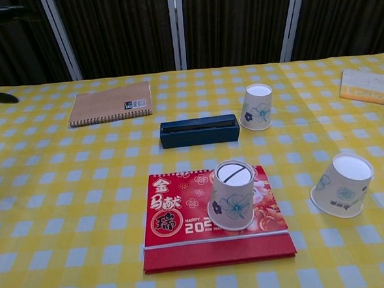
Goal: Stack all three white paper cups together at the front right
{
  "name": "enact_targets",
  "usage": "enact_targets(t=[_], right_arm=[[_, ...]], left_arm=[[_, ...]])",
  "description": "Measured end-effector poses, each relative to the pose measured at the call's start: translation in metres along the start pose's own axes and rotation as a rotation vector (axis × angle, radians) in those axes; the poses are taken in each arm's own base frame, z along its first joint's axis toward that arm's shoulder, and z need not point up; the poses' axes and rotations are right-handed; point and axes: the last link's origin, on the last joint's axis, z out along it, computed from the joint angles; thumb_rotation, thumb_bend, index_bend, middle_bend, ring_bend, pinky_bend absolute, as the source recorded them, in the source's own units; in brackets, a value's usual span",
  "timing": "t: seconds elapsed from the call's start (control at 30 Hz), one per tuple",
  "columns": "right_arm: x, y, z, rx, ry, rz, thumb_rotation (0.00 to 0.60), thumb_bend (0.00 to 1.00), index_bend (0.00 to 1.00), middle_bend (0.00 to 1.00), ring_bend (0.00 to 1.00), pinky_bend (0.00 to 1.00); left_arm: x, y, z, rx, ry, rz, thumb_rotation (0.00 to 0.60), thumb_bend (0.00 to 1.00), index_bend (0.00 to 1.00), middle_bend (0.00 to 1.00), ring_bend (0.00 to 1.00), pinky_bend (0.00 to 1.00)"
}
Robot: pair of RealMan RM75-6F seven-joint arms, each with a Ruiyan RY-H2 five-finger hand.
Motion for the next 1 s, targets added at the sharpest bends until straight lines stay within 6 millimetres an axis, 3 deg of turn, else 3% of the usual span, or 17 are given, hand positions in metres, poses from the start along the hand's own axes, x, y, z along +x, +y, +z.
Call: enact_targets(t=[0.17,0.27,0.37,0.57,0.77,1.0], right_arm=[[0.002,-0.029,0.029,0.125,-0.07,-0.004,0.6,0.0,0.06,0.0,0.0,0.0],[0.006,-0.051,0.048,0.22,-0.119,0.019,0.6,0.0,0.08,0.0,0.0,0.0],[0.011,-0.076,0.067,0.326,-0.17,0.032,0.6,0.0,0.11,0.05,0.0,0.06],[0.008,-0.135,0.094,0.545,-0.323,0.033,0.6,0.0,0.18,0.14,0.04,0.21],[-0.003,-0.185,0.103,0.69,-0.442,0.016,0.6,0.03,0.2,0.18,0.08,0.24],[-0.014,-0.214,0.109,0.756,-0.429,-0.023,0.6,0.08,0.2,0.2,0.09,0.27]], left_arm=[[0.003,-0.056,-0.071,0.215,-0.002,0.001,0.6,0.0,0.0,0.0,0.0,0.0],[0.009,-0.071,-0.096,0.288,0.018,0.025,0.6,0.0,0.0,0.0,0.0,0.0],[0.009,-0.074,-0.11,0.314,0.036,0.022,0.6,0.0,0.0,0.0,0.0,0.0],[0.01,-0.073,-0.122,0.296,0.038,0.008,0.6,0.0,0.0,0.0,0.0,0.0],[0.009,-0.073,-0.121,0.288,0.025,-0.004,0.6,0.0,0.0,0.0,0.0,0.0],[0.005,-0.073,-0.117,0.279,0.0,-0.013,0.6,0.0,0.0,0.0,0.0,0.0]])
